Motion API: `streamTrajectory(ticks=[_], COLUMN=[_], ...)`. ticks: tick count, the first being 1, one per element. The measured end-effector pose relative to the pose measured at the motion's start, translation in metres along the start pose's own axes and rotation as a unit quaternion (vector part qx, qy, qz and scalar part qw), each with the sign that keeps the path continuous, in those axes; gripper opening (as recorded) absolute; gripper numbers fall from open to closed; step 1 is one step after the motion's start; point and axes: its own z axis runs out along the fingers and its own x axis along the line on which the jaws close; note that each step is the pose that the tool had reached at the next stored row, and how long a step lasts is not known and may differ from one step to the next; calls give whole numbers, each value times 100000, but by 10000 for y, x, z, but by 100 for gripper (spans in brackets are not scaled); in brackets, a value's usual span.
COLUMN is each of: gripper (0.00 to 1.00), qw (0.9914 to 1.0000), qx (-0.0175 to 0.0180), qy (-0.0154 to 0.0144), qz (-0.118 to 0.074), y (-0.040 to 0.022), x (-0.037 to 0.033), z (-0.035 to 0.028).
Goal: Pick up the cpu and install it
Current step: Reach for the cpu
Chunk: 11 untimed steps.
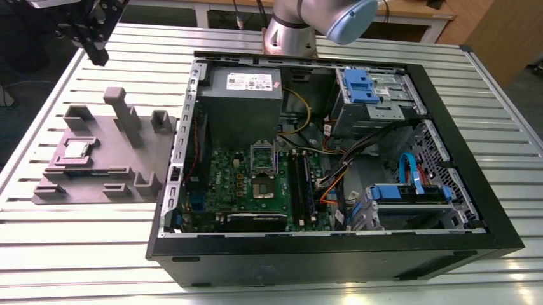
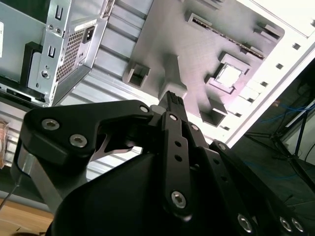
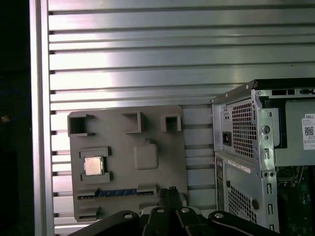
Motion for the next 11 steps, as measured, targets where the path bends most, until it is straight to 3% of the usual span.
streamTrajectory(ticks=[5,11], gripper=[11,11], qw=[99995,99994], qx=[-33,-30], qy=[218,258], qz=[-995,-1081], y=[-1,-8], x=[13,153], z=[0,-2])
